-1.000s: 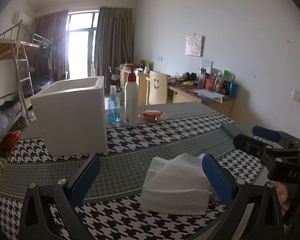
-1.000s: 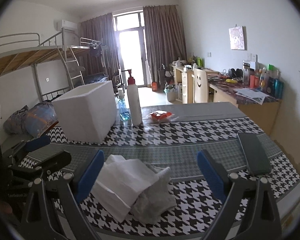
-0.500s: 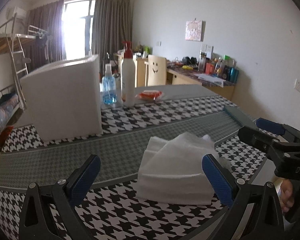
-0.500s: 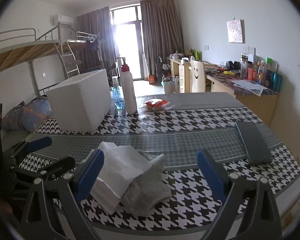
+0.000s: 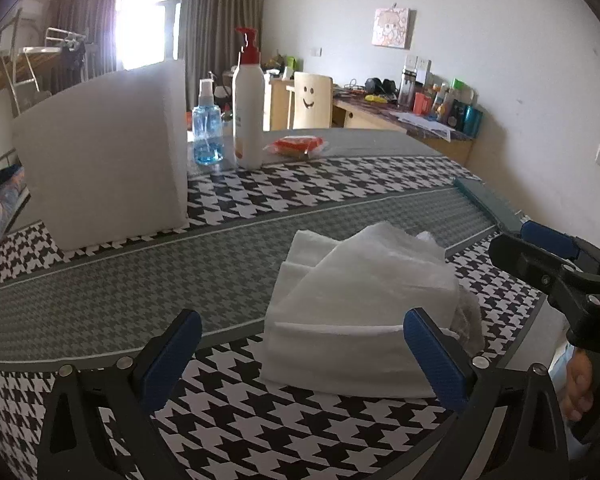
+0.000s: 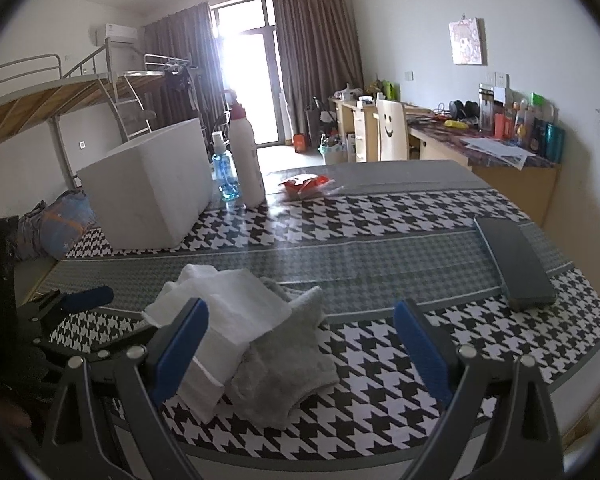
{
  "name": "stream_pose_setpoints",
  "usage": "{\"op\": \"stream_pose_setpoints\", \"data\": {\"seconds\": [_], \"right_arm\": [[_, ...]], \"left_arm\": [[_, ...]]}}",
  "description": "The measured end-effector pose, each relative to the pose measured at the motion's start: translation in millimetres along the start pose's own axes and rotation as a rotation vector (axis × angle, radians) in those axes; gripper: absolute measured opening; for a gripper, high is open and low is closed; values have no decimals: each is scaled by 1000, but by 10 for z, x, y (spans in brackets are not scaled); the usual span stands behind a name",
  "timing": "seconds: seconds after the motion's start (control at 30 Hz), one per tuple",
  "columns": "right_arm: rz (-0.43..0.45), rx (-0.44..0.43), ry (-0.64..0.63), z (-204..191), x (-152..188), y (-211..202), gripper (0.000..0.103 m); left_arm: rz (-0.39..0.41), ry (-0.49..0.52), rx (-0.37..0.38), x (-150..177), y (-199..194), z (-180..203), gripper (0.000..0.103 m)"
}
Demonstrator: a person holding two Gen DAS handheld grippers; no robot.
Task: Organize soft objects
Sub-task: 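Move both tools back to the white tissue pack on the table, then close the left tool on the white tissue pack and lift it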
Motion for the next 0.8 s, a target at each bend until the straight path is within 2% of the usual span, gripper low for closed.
{"op": "stream_pose_setpoints", "data": {"seconds": [0.1, 0.33, 0.4, 0.53, 0.6, 0.77, 0.8], "right_arm": [[-8, 4, -3, 4, 8, 25, 96], [-20, 2, 8, 32, 36, 50, 96], [-22, 3, 9, 37, 42, 60, 96], [-25, 3, 15, 59, 56, 59, 96], [-29, 4, 19, 69, 69, 69, 96], [-36, 3, 28, 91, 82, 84, 96], [-37, 3, 28, 90, 83, 84, 96]], "left_arm": [[-11, 1, 17, 12, 21, 15, 97], [-59, 0, 41, 53, 120, 38, 82], [-71, -2, 46, 65, 142, 42, 73], [-92, 4, 49, 89, 166, 55, 61], [-101, 12, 50, 95, 179, 68, 49], [-138, 37, 62, 131, 222, 105, 28], [-137, 37, 63, 129, 221, 104, 26]]}}
Point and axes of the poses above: each gripper's, at about its wrist camera, not at the fingertips, and y roughly the way its jaws point, z to its right, x to its underside, the point moved 1 cm from there along y, roughly the way its jaws point, and after that the axes turned 9 degrees about z, right-handed, at the moved point
